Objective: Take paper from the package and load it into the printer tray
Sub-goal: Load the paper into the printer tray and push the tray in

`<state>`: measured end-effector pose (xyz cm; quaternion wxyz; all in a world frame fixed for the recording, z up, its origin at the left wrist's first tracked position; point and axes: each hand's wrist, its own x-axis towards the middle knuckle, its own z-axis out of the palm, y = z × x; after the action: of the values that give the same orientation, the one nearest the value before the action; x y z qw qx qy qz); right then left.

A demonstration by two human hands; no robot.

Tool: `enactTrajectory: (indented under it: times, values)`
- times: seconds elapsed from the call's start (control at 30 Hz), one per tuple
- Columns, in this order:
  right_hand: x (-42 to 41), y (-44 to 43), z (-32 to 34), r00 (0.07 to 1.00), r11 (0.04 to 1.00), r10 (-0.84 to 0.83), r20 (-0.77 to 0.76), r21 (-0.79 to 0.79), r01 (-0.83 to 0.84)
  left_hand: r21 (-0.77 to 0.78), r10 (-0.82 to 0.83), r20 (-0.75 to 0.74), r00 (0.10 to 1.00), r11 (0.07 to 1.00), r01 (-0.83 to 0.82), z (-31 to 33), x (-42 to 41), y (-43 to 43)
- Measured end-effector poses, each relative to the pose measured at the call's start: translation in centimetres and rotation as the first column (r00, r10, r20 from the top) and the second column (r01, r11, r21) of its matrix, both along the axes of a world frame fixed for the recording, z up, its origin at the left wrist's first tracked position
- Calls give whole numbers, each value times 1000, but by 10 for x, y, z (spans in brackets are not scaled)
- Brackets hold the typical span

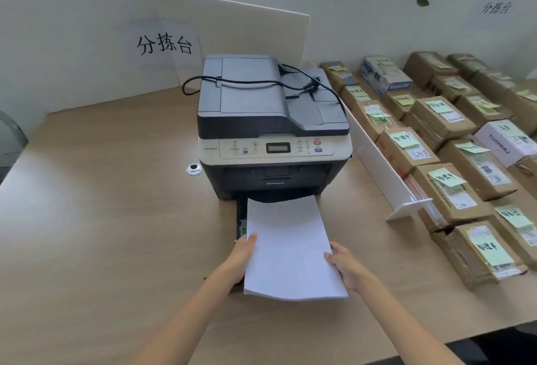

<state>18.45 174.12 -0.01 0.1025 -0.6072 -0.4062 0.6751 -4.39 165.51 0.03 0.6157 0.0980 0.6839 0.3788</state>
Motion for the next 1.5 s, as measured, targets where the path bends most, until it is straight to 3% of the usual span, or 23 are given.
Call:
enactTrajectory:
  times: [0.1, 0.3, 0.6, 1.5]
  values:
    - [-2, 17, -10, 999, 999, -6, 35, -43, 8, -57, 93, 0, 996, 994, -93, -4, 4, 15]
    - [-12, 38, -23, 999, 997, 33, 37, -77, -30, -65, 100, -130, 986, 992, -109, -32, 0, 24]
    - [-19, 54, -40, 999, 995, 23, -31, -98, -26, -13, 230, -100, 968, 973, -232, -32, 1, 33]
    - [-55, 83, -61, 994, 999, -13, 112, 37, 9, -59, 244, -223, 944, 963, -263, -63, -10, 71]
